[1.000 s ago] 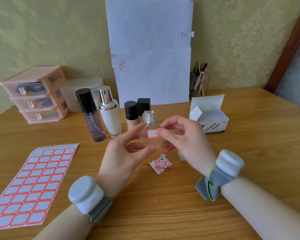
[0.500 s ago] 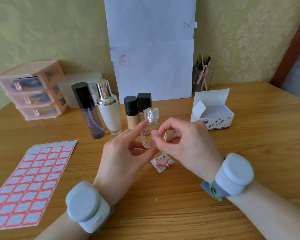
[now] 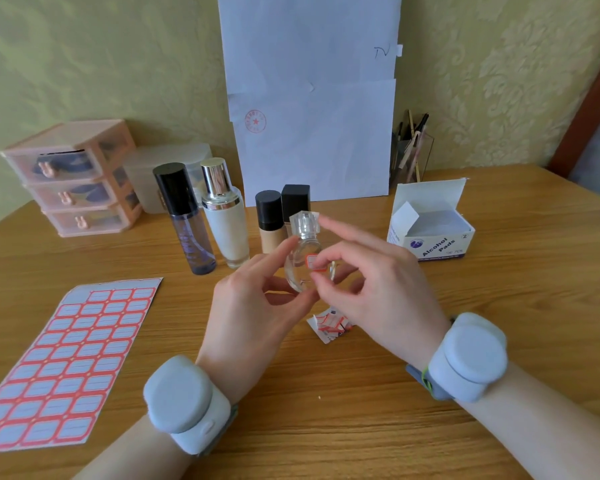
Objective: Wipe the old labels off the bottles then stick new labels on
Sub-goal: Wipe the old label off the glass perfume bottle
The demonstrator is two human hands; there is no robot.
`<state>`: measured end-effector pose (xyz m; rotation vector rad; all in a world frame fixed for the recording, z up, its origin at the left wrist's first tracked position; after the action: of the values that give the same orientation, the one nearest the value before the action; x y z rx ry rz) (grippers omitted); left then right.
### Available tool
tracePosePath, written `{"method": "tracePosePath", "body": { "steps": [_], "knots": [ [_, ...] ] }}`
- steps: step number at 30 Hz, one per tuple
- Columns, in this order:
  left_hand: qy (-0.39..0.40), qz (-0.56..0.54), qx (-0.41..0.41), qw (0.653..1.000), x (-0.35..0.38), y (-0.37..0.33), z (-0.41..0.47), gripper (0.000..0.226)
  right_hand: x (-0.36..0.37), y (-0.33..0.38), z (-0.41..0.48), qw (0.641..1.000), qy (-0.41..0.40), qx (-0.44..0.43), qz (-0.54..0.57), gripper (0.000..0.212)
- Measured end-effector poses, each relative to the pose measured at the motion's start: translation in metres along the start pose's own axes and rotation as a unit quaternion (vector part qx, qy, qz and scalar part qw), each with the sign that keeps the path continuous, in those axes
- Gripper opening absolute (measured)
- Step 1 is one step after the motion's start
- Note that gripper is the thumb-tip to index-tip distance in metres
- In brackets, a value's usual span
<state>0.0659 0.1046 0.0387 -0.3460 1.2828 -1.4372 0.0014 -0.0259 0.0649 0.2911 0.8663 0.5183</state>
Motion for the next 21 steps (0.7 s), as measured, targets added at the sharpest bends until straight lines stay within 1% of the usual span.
{"method": "tracePosePath", "body": {
  "steps": [7, 10, 14, 18, 21],
  "knots": [
    [0.001, 0.039, 0.016, 0.999, 0.001, -0.006, -0.002, 0.061, 0.001, 0.011, 0.0, 0.997, -0.016, -0.043, -0.057, 0.015],
    [-0.002, 0.028, 0.014, 1.0, 0.001, -0.006, -0.002, 0.061, 0.001, 0.011, 0.001, 0.997, -0.022, -0.043, -0.057, 0.013],
    [-0.01, 0.004, 0.0, 1.0, 0.001, -0.003, -0.002, 0.062, 0.002, 0.011, 0.0, 0.997, -0.028, -0.043, -0.053, 0.015],
    [-0.018, -0.01, 0.004, 1.0, -0.002, -0.006, -0.002, 0.061, -0.002, 0.009, 0.001, 0.998, -0.036, -0.029, -0.03, 0.017],
    [-0.019, -0.006, 0.005, 1.0, -0.001, -0.006, -0.003, 0.062, -0.003, 0.011, 0.001, 0.998, -0.025, -0.033, -0.053, 0.014]
  ]
}}
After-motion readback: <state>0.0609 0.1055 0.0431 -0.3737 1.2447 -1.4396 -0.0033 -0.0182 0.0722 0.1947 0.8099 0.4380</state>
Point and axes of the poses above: each hand's wrist, its own z-axis towards the middle knuckle, its own x-axis out of the palm, y = z × x, the point moved 8 cm from there along z, towards the middle knuckle, and after that the axes turned 5 degrees about y, right-handed, at the moved point
